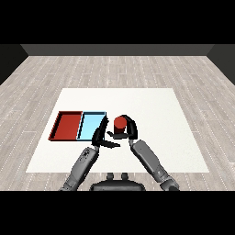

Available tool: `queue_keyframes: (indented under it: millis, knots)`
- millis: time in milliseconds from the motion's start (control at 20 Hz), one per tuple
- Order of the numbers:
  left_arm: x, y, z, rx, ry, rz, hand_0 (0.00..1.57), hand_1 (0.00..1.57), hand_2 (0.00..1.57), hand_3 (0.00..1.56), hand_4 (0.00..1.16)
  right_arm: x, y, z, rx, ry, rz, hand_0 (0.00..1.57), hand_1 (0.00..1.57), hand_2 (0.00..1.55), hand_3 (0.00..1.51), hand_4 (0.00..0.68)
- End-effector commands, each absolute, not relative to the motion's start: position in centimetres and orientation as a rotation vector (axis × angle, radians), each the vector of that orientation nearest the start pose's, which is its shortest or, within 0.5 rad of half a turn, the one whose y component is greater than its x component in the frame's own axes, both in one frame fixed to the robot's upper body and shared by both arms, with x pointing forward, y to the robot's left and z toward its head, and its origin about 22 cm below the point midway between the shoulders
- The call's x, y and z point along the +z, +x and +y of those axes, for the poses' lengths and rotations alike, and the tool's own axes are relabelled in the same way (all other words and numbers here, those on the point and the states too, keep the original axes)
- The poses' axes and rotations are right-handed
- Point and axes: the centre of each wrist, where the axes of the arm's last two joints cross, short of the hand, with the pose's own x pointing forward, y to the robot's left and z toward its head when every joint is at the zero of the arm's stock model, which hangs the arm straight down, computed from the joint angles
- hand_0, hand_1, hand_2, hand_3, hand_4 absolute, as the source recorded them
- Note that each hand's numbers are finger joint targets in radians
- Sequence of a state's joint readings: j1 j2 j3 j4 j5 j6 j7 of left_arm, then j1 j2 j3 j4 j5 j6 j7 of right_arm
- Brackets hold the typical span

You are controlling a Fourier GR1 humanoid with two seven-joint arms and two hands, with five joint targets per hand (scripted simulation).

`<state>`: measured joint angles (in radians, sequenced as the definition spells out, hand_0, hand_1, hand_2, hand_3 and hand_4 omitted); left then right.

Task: Pick the red can and put it in the red box

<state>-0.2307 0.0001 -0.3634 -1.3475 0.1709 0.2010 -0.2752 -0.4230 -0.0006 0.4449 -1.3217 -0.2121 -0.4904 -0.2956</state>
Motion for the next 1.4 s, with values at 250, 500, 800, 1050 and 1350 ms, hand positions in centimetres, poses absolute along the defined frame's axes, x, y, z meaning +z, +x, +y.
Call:
queue_keyframes:
  millis: [250,500,800,1050,1350]
  knots:
    - [-2.6,28.0,11.1,-0.113,-0.274,-1.736,0.00,0.00,0.00,0.00,0.00,3.0,28.7,-5.5,0.049,0.150,-1.937,1.43,1.43,1.43,1.38,0.631]
    - [-1.5,26.8,10.8,-0.091,-0.339,-1.740,0.00,0.00,0.00,0.00,0.00,3.3,28.7,-6.5,0.035,0.210,-1.909,1.45,1.45,1.44,1.38,0.624]
    - [-1.0,29.3,9.5,-0.117,-0.366,-1.747,0.00,0.00,0.00,0.00,0.00,3.9,28.5,-5.7,0.039,0.240,-1.910,1.49,1.49,1.44,1.38,0.615]
    - [-1.2,27.9,8.6,-0.113,-0.371,-1.770,0.00,0.00,0.00,0.00,0.00,5.3,27.6,-4.0,0.069,0.251,-1.910,1.49,1.49,1.45,1.37,0.617]
    - [-3.2,26.0,7.6,-0.152,-0.308,-1.779,0.00,0.00,0.00,0.00,0.29,4.9,27.5,-3.8,0.090,0.249,-1.913,1.49,1.49,1.46,1.37,0.642]
